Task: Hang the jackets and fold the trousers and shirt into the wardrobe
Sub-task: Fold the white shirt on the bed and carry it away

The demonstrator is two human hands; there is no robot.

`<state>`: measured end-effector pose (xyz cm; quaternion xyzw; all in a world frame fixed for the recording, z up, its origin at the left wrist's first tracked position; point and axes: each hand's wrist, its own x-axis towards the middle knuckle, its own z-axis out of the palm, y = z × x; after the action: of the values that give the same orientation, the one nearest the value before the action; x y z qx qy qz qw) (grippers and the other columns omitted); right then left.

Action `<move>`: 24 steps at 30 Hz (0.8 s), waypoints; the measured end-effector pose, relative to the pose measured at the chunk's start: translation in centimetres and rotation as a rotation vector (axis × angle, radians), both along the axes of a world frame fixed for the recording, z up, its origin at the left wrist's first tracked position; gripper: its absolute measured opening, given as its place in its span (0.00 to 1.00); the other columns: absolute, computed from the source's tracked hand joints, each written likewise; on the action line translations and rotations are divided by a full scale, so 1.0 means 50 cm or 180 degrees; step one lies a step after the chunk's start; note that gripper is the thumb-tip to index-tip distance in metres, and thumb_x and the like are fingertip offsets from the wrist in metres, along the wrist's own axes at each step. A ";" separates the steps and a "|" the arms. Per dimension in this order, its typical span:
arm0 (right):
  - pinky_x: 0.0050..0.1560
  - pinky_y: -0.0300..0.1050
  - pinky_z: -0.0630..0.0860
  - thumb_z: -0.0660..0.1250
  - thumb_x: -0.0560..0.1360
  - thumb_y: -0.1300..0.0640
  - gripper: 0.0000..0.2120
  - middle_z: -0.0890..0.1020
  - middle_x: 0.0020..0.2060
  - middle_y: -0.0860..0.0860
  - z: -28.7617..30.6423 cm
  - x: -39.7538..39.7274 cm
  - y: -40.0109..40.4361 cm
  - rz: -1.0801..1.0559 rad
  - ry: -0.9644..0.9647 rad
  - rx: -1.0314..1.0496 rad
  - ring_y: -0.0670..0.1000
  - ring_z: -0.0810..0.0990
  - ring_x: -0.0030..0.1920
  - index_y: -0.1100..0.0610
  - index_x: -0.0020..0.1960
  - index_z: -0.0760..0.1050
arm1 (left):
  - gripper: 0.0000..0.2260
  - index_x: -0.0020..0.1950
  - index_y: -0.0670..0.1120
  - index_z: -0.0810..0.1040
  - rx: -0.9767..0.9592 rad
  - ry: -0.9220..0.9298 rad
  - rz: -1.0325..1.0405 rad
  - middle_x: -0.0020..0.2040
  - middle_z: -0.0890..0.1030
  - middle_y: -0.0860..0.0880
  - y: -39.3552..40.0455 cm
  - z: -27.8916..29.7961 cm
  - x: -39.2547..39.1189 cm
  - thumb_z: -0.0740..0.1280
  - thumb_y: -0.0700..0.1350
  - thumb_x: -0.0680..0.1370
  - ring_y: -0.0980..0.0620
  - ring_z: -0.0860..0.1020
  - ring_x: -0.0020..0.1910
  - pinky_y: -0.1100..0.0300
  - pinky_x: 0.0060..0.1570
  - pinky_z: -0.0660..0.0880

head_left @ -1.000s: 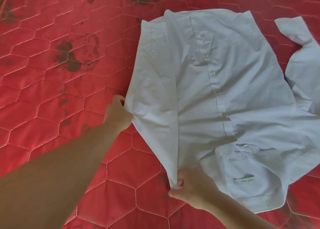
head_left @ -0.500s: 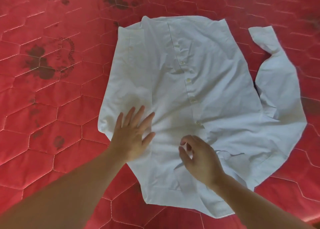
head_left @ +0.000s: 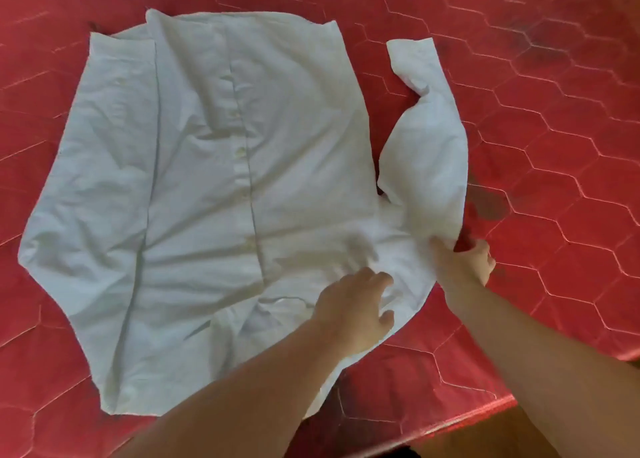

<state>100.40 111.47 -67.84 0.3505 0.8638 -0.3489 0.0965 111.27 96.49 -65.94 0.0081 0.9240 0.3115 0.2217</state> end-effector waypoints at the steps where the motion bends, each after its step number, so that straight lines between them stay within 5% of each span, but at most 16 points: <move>1: 0.55 0.54 0.75 0.72 0.68 0.45 0.31 0.70 0.63 0.55 -0.001 -0.028 0.014 0.0010 -0.0042 -0.0107 0.58 0.74 0.57 0.55 0.67 0.69 | 0.23 0.70 0.53 0.67 -0.0007 -0.0070 0.0132 0.63 0.74 0.52 0.033 -0.005 -0.019 0.65 0.57 0.77 0.48 0.74 0.61 0.53 0.56 0.73; 4: 0.41 0.48 0.79 0.71 0.70 0.44 0.18 0.82 0.45 0.52 0.004 -0.104 0.033 0.0263 -0.0133 -0.0893 0.53 0.81 0.42 0.58 0.50 0.78 | 0.35 0.71 0.52 0.63 -0.0215 -0.0292 0.0436 0.65 0.71 0.50 0.105 -0.021 -0.082 0.70 0.64 0.70 0.47 0.72 0.63 0.51 0.56 0.73; 6: 0.32 0.41 0.78 0.72 0.72 0.52 0.07 0.83 0.40 0.51 0.011 -0.139 0.038 0.0396 -0.0331 -0.1492 0.49 0.82 0.37 0.55 0.42 0.77 | 0.38 0.71 0.51 0.60 -0.0594 -0.0433 0.0516 0.66 0.69 0.48 0.142 -0.026 -0.118 0.73 0.61 0.68 0.45 0.71 0.62 0.51 0.51 0.71; 11: 0.31 0.39 0.78 0.69 0.72 0.61 0.04 0.84 0.39 0.50 0.022 -0.164 0.077 0.0948 -0.0749 -0.1901 0.48 0.83 0.39 0.55 0.45 0.79 | 0.27 0.70 0.48 0.62 -0.1253 -0.0541 0.0268 0.61 0.73 0.44 0.184 -0.023 -0.148 0.68 0.40 0.74 0.43 0.75 0.56 0.53 0.42 0.68; 15: 0.28 0.39 0.77 0.69 0.71 0.58 0.07 0.85 0.41 0.51 0.029 -0.174 0.106 0.1201 -0.0974 -0.1819 0.48 0.84 0.40 0.55 0.49 0.79 | 0.09 0.48 0.50 0.75 -0.0876 -0.0791 0.0143 0.42 0.77 0.51 0.177 0.003 -0.151 0.65 0.37 0.71 0.46 0.78 0.44 0.57 0.37 0.69; 18: 0.31 0.42 0.78 0.71 0.73 0.47 0.10 0.85 0.43 0.49 0.024 -0.183 0.089 0.1365 -0.1290 -0.1862 0.50 0.84 0.43 0.51 0.51 0.78 | 0.11 0.30 0.50 0.67 -0.0154 -0.1199 0.0265 0.31 0.70 0.53 0.162 0.011 -0.139 0.62 0.36 0.67 0.51 0.70 0.33 0.61 0.30 0.65; 24: 0.35 0.46 0.76 0.67 0.77 0.57 0.04 0.83 0.46 0.52 0.020 -0.239 0.009 0.1299 -0.1039 -0.1785 0.51 0.81 0.43 0.55 0.50 0.77 | 0.06 0.34 0.45 0.69 0.0355 -0.1548 -0.0097 0.33 0.71 0.47 0.125 0.008 -0.108 0.60 0.34 0.67 0.49 0.72 0.34 0.57 0.35 0.69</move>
<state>88.46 111.90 -66.85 0.1822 0.7600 -0.4850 0.3923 105.86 102.76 -65.51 -0.0409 0.8246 0.3514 0.4415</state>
